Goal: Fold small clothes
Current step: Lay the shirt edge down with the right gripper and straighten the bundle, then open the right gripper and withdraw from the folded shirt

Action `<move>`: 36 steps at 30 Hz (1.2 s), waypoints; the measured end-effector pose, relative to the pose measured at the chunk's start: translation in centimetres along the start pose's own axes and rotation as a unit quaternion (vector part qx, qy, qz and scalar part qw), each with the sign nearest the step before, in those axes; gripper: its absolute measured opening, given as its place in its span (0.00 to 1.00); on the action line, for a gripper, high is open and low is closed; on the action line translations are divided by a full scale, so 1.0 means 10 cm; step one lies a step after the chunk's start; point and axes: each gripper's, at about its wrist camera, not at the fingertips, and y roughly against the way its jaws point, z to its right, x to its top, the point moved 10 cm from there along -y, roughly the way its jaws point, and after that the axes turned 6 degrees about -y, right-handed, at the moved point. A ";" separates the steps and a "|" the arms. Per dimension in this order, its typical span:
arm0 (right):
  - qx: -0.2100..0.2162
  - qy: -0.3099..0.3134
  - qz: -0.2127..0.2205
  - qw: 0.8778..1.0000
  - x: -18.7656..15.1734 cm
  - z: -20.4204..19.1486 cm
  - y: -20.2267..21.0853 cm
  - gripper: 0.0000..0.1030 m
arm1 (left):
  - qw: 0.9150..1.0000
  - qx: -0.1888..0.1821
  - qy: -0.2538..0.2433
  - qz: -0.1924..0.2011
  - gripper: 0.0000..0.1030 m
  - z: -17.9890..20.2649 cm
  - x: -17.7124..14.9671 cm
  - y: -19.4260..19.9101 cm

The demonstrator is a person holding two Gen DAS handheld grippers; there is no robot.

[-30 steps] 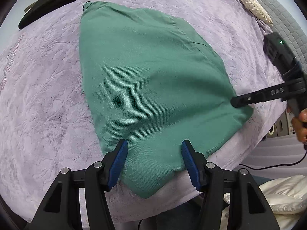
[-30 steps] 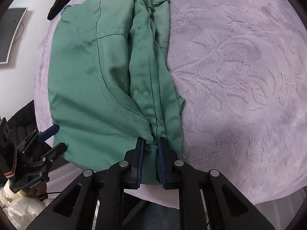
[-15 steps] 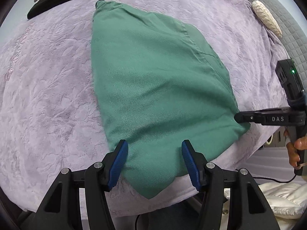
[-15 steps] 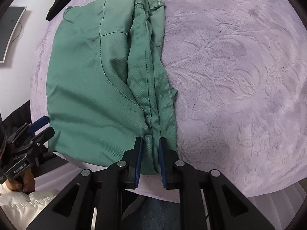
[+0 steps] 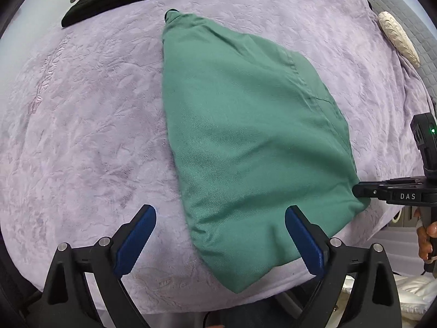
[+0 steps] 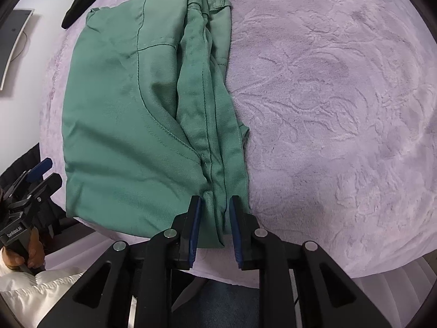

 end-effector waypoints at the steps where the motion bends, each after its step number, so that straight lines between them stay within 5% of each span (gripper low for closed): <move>1: -0.001 0.000 0.000 1.000 0.01 0.01 0.00 0.25 | 1.000 0.000 0.003 0.000 0.93 -0.01 0.01 0.00; 10: -0.043 -0.002 0.016 0.999 0.15 0.10 0.18 0.42 | 0.999 0.037 0.035 -0.009 0.93 -0.19 0.08 -0.04; 12: -0.047 -0.009 0.035 0.998 0.25 0.11 0.32 0.52 | 0.998 0.028 0.053 -0.009 0.93 -0.23 0.10 -0.05; 14: -0.048 -0.010 0.059 0.997 0.35 0.05 0.47 0.76 | 0.997 0.030 0.068 -0.012 0.93 -0.28 0.13 -0.06; 15: -0.045 -0.009 0.071 0.996 0.41 0.00 0.54 0.78 | 0.997 0.036 0.072 -0.014 0.93 -0.31 0.14 -0.06; 24: -0.086 0.016 0.110 0.990 0.51 -0.38 0.75 0.83 | 0.994 0.086 0.069 0.000 0.93 -0.37 0.30 0.13; 26: -0.086 0.017 0.114 0.990 0.52 -0.43 0.77 1.00 | 0.994 0.092 0.065 0.003 0.93 -0.37 0.30 0.15; 36: -0.085 0.014 0.121 0.989 0.51 -0.50 0.79 1.00 | 0.993 0.090 0.078 -0.001 0.93 -0.36 0.30 0.18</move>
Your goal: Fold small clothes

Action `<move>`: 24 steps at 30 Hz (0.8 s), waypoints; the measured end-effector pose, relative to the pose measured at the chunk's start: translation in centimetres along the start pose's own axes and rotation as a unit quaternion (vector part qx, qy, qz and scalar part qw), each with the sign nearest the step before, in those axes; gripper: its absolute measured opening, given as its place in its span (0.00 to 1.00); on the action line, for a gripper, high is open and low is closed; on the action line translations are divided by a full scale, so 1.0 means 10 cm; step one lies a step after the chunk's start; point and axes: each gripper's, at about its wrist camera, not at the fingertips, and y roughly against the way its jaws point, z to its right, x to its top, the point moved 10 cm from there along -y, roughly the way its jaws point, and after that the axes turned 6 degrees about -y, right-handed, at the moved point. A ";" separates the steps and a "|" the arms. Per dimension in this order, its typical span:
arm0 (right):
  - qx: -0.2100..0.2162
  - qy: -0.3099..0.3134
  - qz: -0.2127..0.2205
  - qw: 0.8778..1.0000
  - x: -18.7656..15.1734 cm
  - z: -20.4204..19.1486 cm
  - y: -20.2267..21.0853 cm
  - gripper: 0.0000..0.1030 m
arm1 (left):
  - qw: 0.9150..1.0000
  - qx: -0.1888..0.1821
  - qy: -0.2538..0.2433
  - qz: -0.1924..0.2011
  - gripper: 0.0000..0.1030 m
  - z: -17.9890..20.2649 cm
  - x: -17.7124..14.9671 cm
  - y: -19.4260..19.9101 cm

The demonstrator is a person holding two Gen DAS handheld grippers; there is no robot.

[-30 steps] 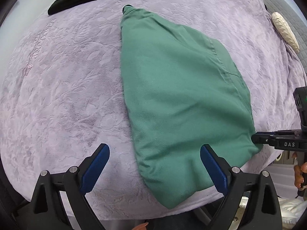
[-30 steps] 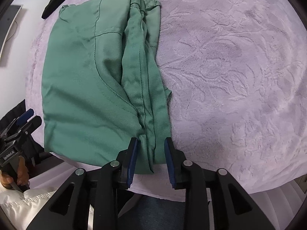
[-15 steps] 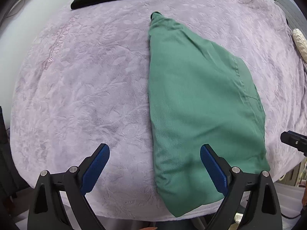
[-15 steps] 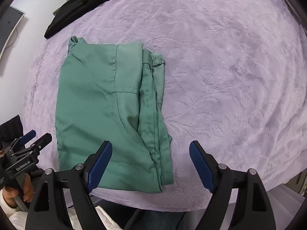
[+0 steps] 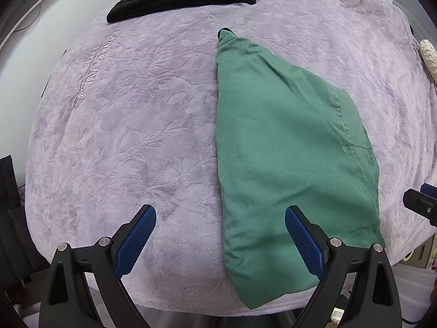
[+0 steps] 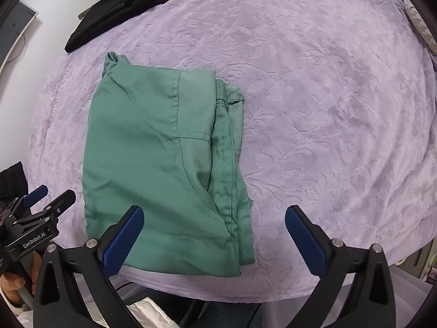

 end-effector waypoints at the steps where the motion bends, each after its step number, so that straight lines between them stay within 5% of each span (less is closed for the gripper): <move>1: 0.000 -0.001 -0.001 1.000 0.00 0.00 0.00 1.00 | 1.000 0.000 0.001 0.000 0.93 0.00 0.00 0.00; 24: -0.002 -0.007 -0.004 1.000 -0.01 0.03 -0.01 1.00 | 1.000 0.003 0.012 -0.002 0.93 -0.05 0.01 0.01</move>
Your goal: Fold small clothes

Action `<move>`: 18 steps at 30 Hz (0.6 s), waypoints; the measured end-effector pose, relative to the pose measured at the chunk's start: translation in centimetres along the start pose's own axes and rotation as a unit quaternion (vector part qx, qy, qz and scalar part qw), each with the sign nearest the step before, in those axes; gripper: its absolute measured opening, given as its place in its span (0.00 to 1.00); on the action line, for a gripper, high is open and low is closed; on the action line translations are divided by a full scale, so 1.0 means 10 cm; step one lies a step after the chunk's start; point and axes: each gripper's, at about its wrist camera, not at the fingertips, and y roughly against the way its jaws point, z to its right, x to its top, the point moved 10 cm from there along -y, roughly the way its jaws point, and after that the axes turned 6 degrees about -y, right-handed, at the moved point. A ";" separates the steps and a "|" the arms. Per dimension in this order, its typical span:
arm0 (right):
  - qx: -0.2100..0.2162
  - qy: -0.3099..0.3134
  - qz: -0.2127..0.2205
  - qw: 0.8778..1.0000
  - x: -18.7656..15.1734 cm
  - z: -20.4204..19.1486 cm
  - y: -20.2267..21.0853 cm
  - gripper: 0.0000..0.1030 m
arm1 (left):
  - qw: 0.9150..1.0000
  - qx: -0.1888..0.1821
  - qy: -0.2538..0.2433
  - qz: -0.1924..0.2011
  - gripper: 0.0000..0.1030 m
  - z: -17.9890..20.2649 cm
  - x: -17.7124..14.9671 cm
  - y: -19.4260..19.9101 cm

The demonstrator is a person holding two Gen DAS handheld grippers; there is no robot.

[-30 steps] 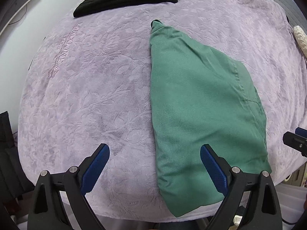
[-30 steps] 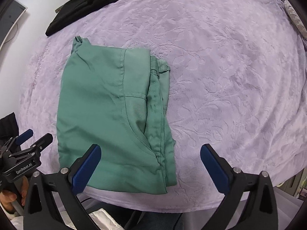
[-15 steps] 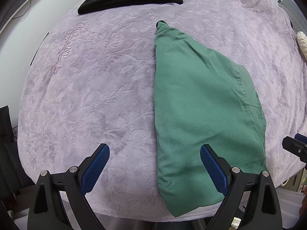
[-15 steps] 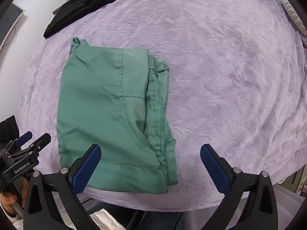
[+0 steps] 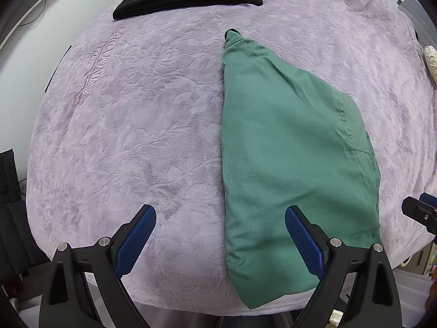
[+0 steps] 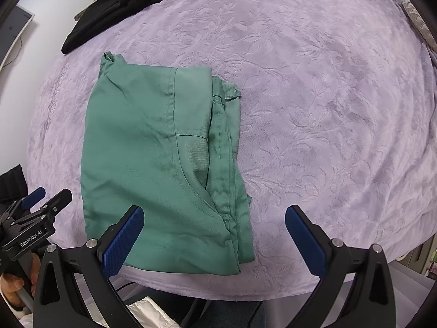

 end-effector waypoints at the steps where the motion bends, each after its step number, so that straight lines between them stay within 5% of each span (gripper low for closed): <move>1: 0.000 0.000 0.000 1.000 0.00 0.00 0.00 1.00 | 1.000 0.001 0.000 0.000 0.93 0.00 0.00 0.00; 18: 0.001 -0.001 0.000 1.000 0.00 0.01 0.00 1.00 | 1.000 0.005 0.002 -0.001 0.93 -0.01 -0.01 0.00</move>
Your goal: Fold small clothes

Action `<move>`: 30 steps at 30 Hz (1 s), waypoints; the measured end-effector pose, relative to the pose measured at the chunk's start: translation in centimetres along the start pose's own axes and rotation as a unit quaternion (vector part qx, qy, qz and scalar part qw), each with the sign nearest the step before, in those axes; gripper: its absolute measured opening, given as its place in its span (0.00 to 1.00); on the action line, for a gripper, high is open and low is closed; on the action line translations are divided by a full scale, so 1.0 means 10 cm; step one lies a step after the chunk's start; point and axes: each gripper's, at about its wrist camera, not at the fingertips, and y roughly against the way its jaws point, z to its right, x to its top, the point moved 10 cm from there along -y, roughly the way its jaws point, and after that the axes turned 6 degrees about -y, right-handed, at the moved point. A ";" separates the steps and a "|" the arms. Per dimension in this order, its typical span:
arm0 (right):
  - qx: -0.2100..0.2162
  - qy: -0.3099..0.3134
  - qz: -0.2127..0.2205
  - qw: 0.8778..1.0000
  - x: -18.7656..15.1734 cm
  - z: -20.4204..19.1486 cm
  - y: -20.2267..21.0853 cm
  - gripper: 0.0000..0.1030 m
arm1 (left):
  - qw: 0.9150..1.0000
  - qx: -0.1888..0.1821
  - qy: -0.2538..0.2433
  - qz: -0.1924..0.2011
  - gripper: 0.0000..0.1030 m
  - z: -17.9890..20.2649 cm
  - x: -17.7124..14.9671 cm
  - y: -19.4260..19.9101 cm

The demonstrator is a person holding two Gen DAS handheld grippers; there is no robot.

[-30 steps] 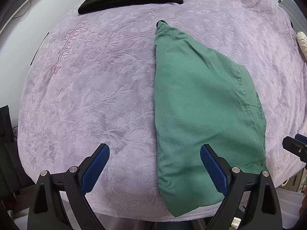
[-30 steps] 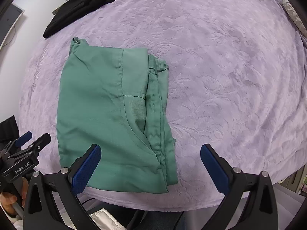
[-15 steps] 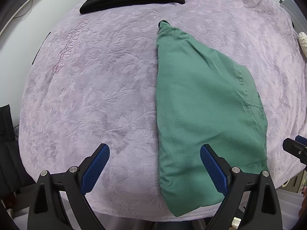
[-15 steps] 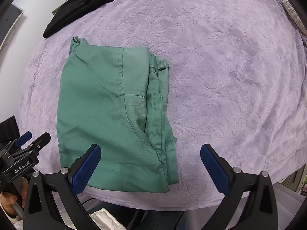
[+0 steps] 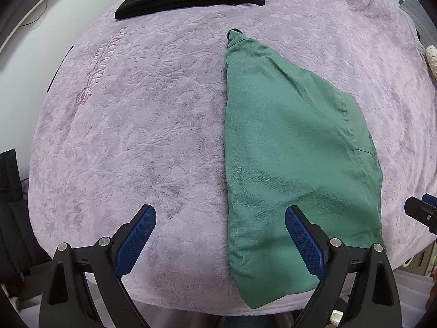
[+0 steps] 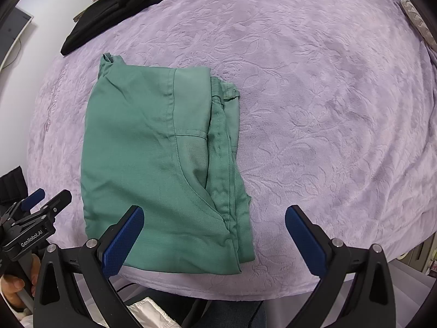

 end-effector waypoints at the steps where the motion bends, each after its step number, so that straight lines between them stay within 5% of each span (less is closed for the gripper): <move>1: 0.000 0.000 0.000 1.000 0.00 0.00 0.00 1.00 | 1.000 0.000 0.000 0.000 0.93 0.00 0.00 0.00; 30: 0.001 0.000 0.000 1.000 -0.02 0.00 0.00 1.00 | 1.000 0.003 0.000 0.000 0.93 -0.02 -0.01 0.01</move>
